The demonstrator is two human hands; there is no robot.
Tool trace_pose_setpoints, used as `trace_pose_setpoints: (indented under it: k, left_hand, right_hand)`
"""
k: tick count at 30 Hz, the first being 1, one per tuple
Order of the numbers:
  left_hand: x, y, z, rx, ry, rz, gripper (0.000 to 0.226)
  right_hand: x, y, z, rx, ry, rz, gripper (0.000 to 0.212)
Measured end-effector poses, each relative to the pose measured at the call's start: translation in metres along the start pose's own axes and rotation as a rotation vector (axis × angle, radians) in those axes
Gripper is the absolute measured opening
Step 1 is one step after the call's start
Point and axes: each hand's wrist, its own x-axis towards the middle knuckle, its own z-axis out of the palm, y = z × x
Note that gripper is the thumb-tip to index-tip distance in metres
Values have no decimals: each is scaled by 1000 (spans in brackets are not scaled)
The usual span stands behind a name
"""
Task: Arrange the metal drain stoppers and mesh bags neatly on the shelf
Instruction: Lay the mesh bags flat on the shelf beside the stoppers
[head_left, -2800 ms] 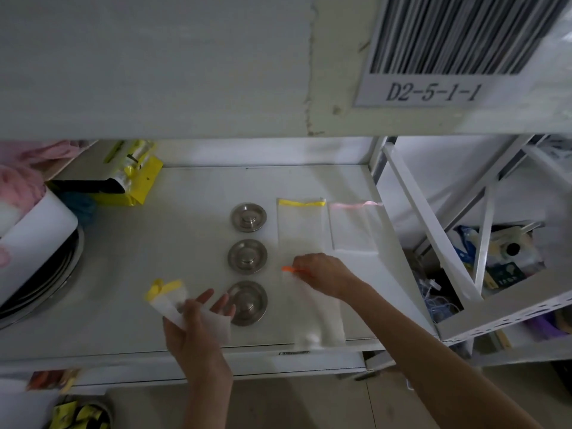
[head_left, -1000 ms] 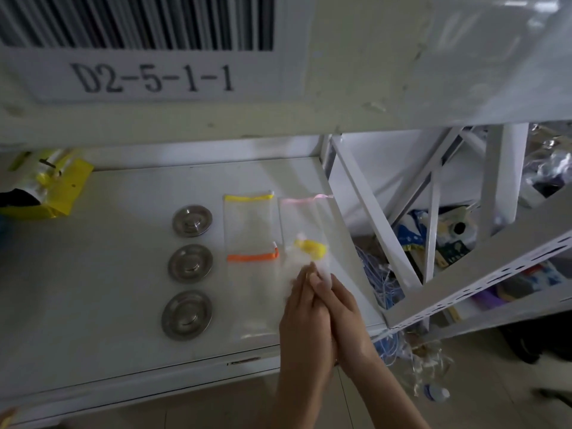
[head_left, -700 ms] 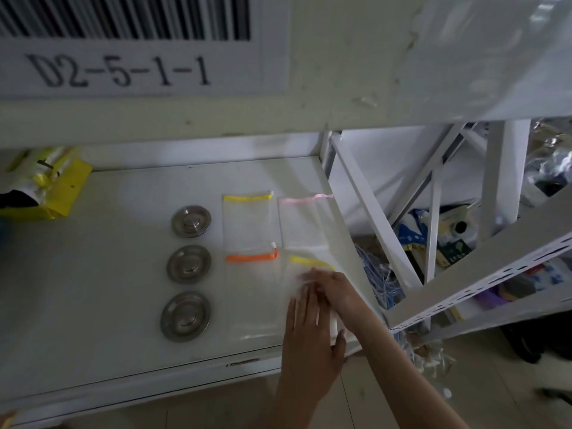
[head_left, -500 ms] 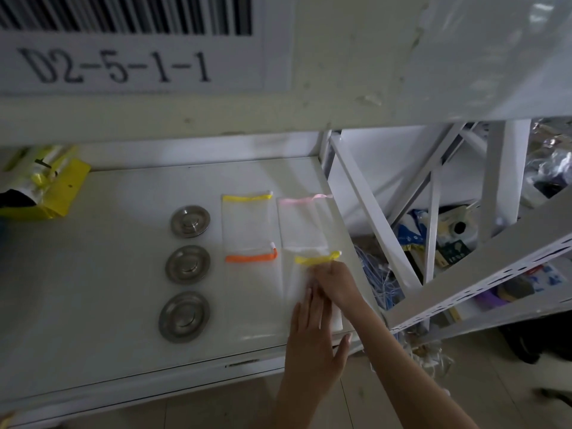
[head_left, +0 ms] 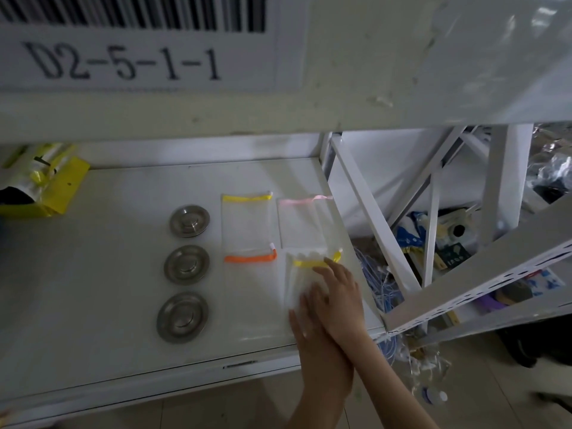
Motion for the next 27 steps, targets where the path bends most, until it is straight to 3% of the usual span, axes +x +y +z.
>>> trace_pose_setpoints:
  k: [3, 7, 11, 18, 21, 23, 27]
  left_hand:
    - [-1, 6, 8, -17, -61, -50, 69]
    - [1, 11, 13, -68, -56, -123, 71]
    - [10, 19, 12, -57, -21, -205, 90]
    - [13, 22, 0, 18, -111, -228, 78]
    - [16, 15, 6, -11, -14, -126, 70]
    - [13, 8, 2, -38, 59, -77, 75]
    - [-6, 1, -6, -52, 38, -15, 79]
  right_hand:
    - [-6, 6, 3, -121, -202, 10, 59]
    - [-1, 7, 2, -198, -159, 68, 76]
    - [11, 3, 1, -112, -149, 139, 67]
    - [27, 3, 3, -108, -232, 77, 66]
    - [27, 5, 4, -141, -276, 69, 70]
    - [27, 3, 4, -118, -224, 71, 69]
    - [39, -6, 3, -45, -7, -65, 62]
